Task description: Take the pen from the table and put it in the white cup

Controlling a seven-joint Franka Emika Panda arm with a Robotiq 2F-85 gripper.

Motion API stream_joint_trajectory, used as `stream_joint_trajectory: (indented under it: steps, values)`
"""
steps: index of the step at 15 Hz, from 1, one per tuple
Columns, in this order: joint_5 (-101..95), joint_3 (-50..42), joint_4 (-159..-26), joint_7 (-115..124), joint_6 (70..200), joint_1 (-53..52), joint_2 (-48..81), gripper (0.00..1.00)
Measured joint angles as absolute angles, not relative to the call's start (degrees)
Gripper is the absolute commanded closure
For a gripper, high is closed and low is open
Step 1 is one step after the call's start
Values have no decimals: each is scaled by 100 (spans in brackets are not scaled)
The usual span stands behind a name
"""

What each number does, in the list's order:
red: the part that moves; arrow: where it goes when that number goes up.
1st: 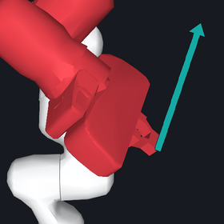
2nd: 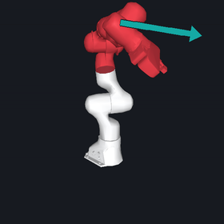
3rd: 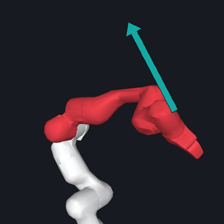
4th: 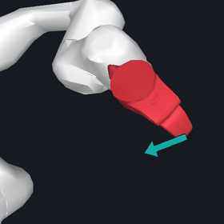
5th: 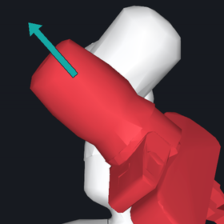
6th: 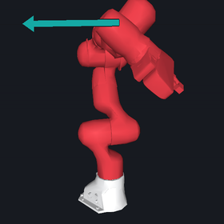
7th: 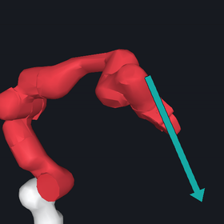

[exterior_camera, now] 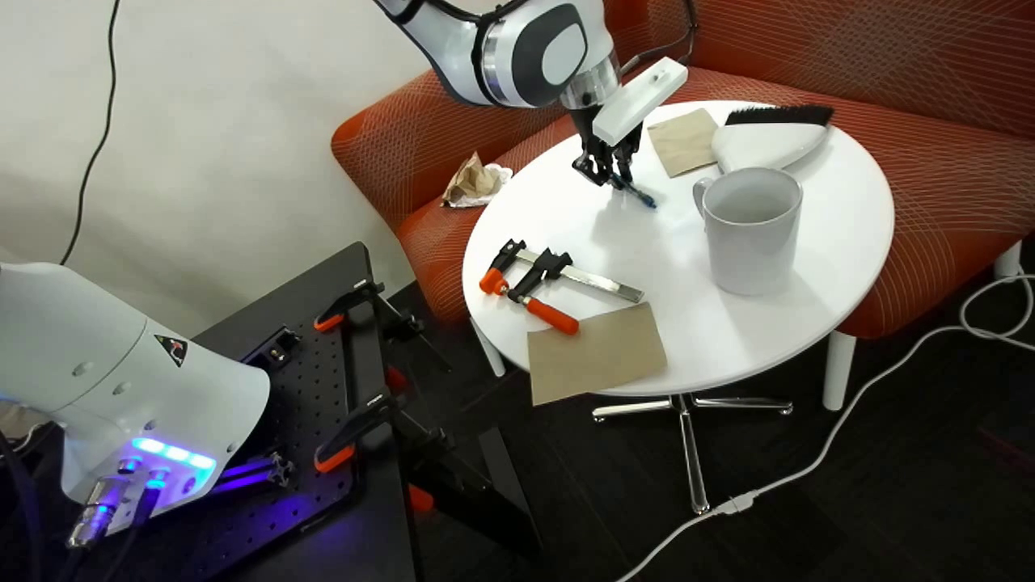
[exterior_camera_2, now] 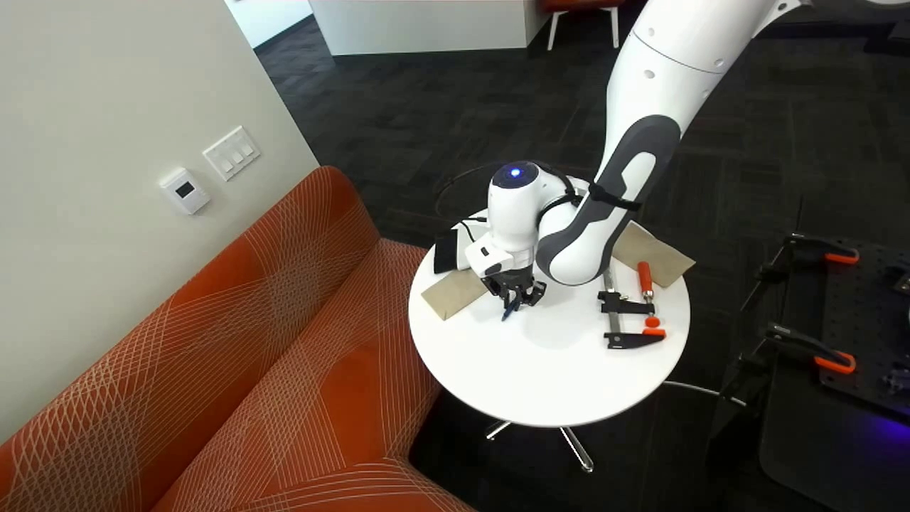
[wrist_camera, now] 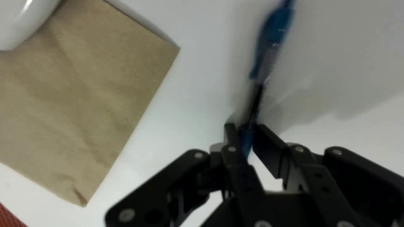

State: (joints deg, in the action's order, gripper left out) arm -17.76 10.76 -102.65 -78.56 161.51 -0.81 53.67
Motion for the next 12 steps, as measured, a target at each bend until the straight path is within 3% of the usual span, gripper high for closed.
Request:
stream_joint_trajectory:
  steps: [6, 12]
  values:
    - [-1757, 1080, -10467, -7775, 16193, -69, 5173, 97]
    - [-1621, 1362, -11490, -7396, 16925, 343, 4248, 97]
